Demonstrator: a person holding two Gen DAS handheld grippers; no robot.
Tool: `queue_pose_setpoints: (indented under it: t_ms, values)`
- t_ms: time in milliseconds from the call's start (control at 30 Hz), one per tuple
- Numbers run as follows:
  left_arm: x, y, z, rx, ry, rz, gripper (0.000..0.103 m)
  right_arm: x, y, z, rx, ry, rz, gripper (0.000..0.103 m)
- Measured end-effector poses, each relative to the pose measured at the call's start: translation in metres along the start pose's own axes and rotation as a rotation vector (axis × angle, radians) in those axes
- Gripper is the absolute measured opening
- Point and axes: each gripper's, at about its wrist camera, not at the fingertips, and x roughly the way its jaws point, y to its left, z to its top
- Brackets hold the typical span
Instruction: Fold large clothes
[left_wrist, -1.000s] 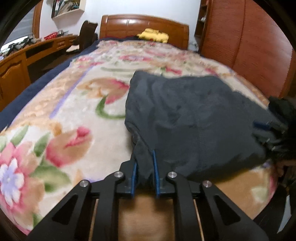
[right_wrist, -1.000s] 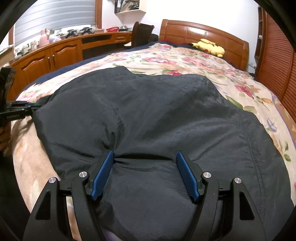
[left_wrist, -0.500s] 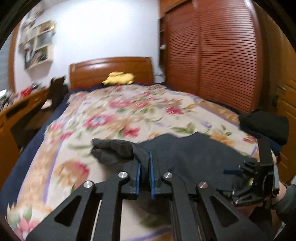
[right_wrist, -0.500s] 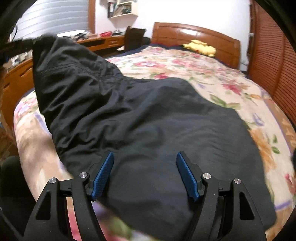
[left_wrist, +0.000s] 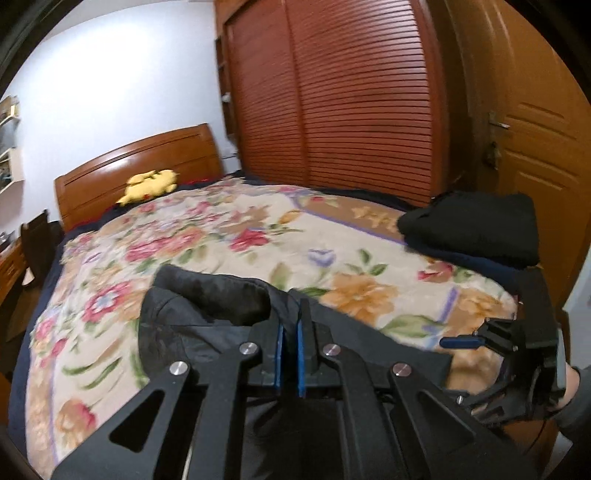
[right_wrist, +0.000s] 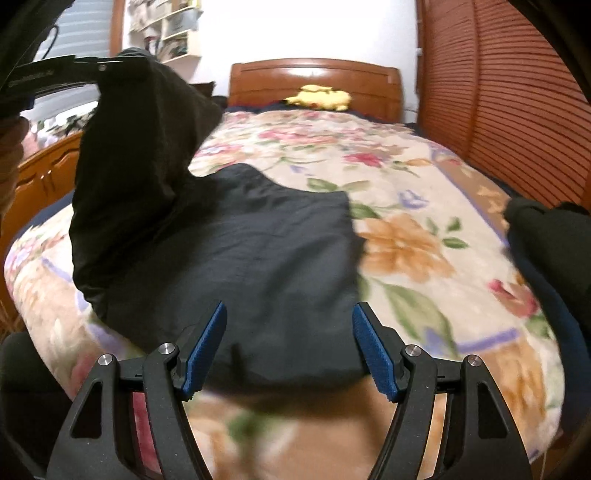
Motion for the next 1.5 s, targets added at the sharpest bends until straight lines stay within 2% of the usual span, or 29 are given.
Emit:
queue_pose_setpoints:
  t_ms: [133,233,333,367,500,600,700,867,1000,1167,1300,1500]
  values:
    - [0.031,-0.031,0.007,-0.008,0.049,-0.076,0.001,-0.016,-0.019,-0.006,0.027,-0.008,-0.031,0.072]
    - [0.044,-0.045,-0.004,-0.004,0.099,-0.095,0.001,-0.027,-0.027,-0.011,0.040,-0.013,-0.045,0.072]
    - [0.042,-0.047,-0.015,-0.013,0.131,-0.077,0.003,-0.035,-0.030,-0.013,0.046,-0.015,-0.050,0.072]
    - [0.036,-0.045,-0.017,-0.024,0.139,-0.078,0.008,-0.036,-0.030,-0.013,0.045,-0.015,-0.051,0.072]
    - [0.010,-0.034,-0.023,-0.053,0.115,-0.092,0.018,-0.035,-0.032,-0.009,0.040,-0.023,-0.051,0.072]
    - [-0.014,-0.021,-0.028,-0.056,0.100,-0.023,0.024,-0.039,-0.029,0.002,0.039,-0.046,-0.047,0.072]
    - [-0.037,-0.002,-0.037,-0.067,0.077,0.012,0.031,-0.041,-0.024,0.019,0.034,-0.081,-0.043,0.072]
    - [-0.058,0.036,-0.061,-0.117,0.072,0.072,0.035,-0.046,-0.004,0.058,-0.017,-0.147,-0.034,0.072]
    - [-0.065,0.062,-0.084,-0.152,0.088,0.115,0.037,-0.036,0.014,0.089,-0.070,-0.162,-0.020,0.072]
    - [-0.070,0.083,-0.105,-0.192,0.097,0.141,0.038,-0.004,0.027,0.115,-0.099,-0.139,0.014,0.072]
    - [-0.069,0.092,-0.115,-0.214,0.109,0.152,0.038,0.026,0.028,0.123,-0.082,-0.086,0.037,0.072]
    - [-0.070,0.101,-0.127,-0.244,0.113,0.153,0.039,0.060,0.024,0.115,-0.023,-0.011,0.070,0.072]
